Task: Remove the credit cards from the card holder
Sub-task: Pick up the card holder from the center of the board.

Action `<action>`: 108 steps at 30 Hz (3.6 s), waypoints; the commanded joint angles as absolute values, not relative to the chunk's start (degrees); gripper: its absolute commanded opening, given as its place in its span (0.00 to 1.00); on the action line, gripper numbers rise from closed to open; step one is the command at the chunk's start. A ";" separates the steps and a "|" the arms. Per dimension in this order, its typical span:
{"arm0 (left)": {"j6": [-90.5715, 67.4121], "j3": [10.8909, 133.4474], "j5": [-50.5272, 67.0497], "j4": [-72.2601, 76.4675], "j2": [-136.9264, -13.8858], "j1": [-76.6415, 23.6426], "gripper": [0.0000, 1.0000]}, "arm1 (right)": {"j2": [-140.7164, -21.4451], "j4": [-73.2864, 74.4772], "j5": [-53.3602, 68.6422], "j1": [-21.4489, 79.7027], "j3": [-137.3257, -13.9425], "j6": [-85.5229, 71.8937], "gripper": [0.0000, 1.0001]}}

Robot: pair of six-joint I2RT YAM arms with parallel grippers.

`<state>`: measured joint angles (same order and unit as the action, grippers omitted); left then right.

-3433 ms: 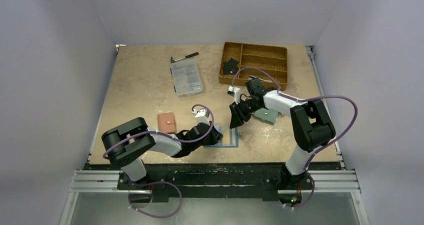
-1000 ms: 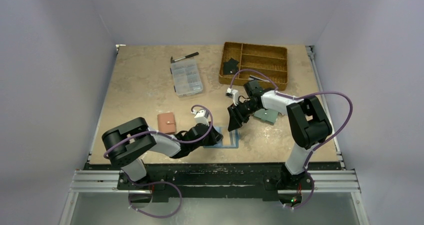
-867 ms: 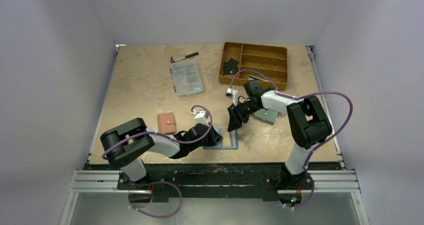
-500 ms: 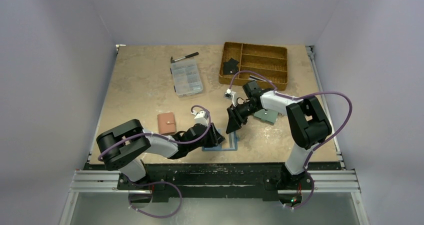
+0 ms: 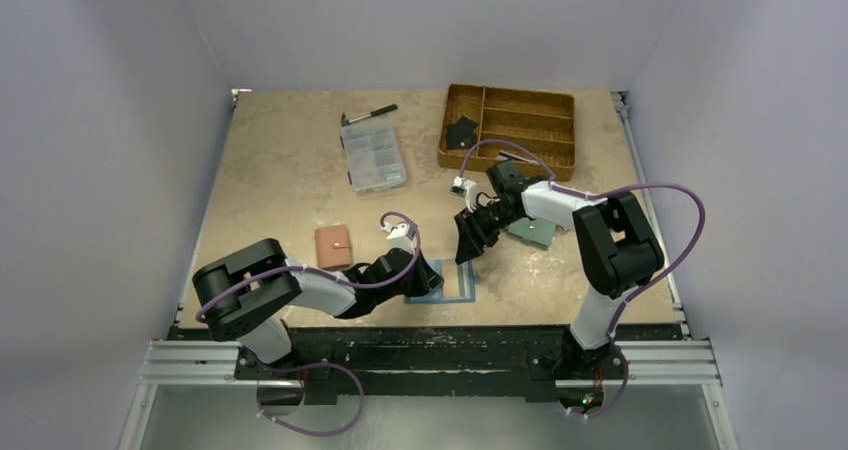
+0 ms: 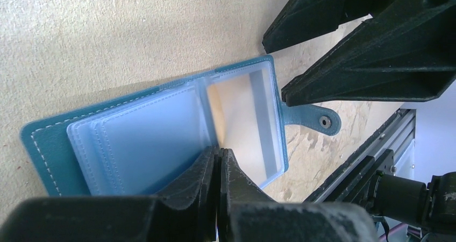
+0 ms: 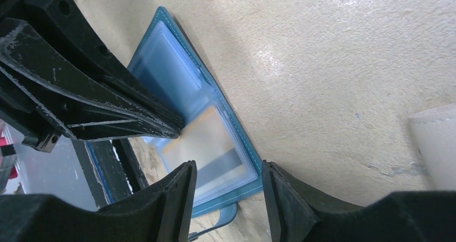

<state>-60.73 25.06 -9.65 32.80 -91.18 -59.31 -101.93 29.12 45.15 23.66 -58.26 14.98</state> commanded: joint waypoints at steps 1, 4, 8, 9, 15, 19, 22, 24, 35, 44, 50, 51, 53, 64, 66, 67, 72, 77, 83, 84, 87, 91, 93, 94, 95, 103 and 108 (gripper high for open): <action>-60.21 23.07 -10.11 27.18 -92.99 -59.33 0.00 | -101.65 29.04 43.99 23.64 -58.80 15.20 0.56; -60.38 22.75 -9.95 27.71 -92.99 -59.33 0.00 | -101.94 29.76 43.97 24.00 -59.12 15.88 0.57; -60.55 22.59 -9.67 28.76 -92.90 -59.38 0.00 | -102.61 29.73 44.37 24.57 -59.32 15.76 0.57; -60.56 22.54 -9.67 28.83 -92.88 -59.33 0.00 | -102.73 29.75 44.50 24.67 -59.39 15.70 0.57; -60.81 22.50 -9.41 29.56 -93.07 -59.33 0.00 | -102.49 31.09 46.97 25.13 -59.65 16.96 0.56; -61.02 22.47 -9.50 29.59 -93.00 -59.24 0.00 | -101.77 31.76 48.64 25.09 -59.68 17.64 0.52; -61.20 22.43 -9.40 29.48 -92.67 -59.24 0.05 | -101.27 31.84 49.81 25.06 -59.76 17.99 0.48; -61.26 22.25 -9.41 29.46 -92.19 -59.24 0.13 | -101.16 32.02 50.36 25.12 -59.77 18.06 0.47; -60.98 21.36 -8.67 30.82 -90.18 -59.24 0.37 | -102.03 33.12 54.92 25.13 -60.25 18.07 0.43; -59.09 20.94 -7.66 31.94 -89.01 -59.24 0.59 | -102.52 33.31 57.92 25.09 -60.29 17.08 0.42; -57.03 20.83 -6.96 32.08 -87.66 -59.24 0.69 | -102.96 33.24 58.83 25.05 -60.29 16.37 0.43; -56.63 20.88 -6.84 32.10 -87.57 -59.28 0.71 | -103.00 33.23 58.92 24.99 -60.29 16.22 0.43; -56.09 21.12 -6.49 31.96 -87.54 -59.24 0.75 | -103.17 33.15 59.10 25.03 -60.21 15.95 0.43; -53.81 23.74 -6.85 27.80 -88.39 -59.24 0.85 | -103.71 32.74 59.59 25.00 -60.03 15.03 0.42; -53.79 24.42 -7.33 26.40 -88.86 -59.24 0.84 | -103.80 32.72 59.67 25.04 -60.02 14.95 0.42; -53.80 24.78 -7.45 25.83 -89.17 -59.24 0.84 | -103.80 32.70 59.68 25.05 -60.03 14.94 0.42; -54.15 26.05 -8.48 23.80 -90.58 -59.24 0.80 | -103.97 32.70 59.93 24.98 -59.94 14.77 0.42; -54.17 27.04 -9.77 21.26 -90.88 -59.24 0.79 | -104.07 32.70 60.93 25.05 -59.94 14.37 0.42; -53.81 27.89 -10.87 19.07 -90.82 -59.32 0.78 | -104.15 32.78 62.20 25.05 -59.94 13.64 0.41; -53.80 27.96 -10.97 18.89 -90.84 -59.35 0.77 | -104.15 32.78 62.22 25.05 -59.94 13.63 0.41; -53.80 27.95 -11.24 18.59 -90.58 -59.33 0.73 | -104.31 32.71 61.78 25.03 -59.94 13.54 0.41; -53.84 27.81 -11.25 18.61 -90.23 -59.36 0.68 | -104.66 32.44 60.03 25.04 -59.94 13.21 0.41; -53.85 27.64 -11.13 18.90 -89.90 -59.33 0.68 | -104.92 32.30 59.25 25.00 -59.94 13.03 0.41; -53.84 27.53 -10.90 19.21 -89.77 -59.33 0.67 | -104.98 32.26 59.02 25.03 -59.94 13.01 0.41; -53.86 27.29 -10.76 19.48 -89.66 -59.37 0.63 | -105.02 32.26 58.91 25.05 -59.94 13.01 0.41; -54.23 26.31 -10.63 20.45 -90.13 -59.33 0.54 | -104.55 33.30 58.69 25.00 -60.48 14.35 0.54; -54.36 25.87 -10.56 20.83 -90.35 -59.26 0.55 | -103.79 34.62 57.31 24.19 -61.25 16.19 0.60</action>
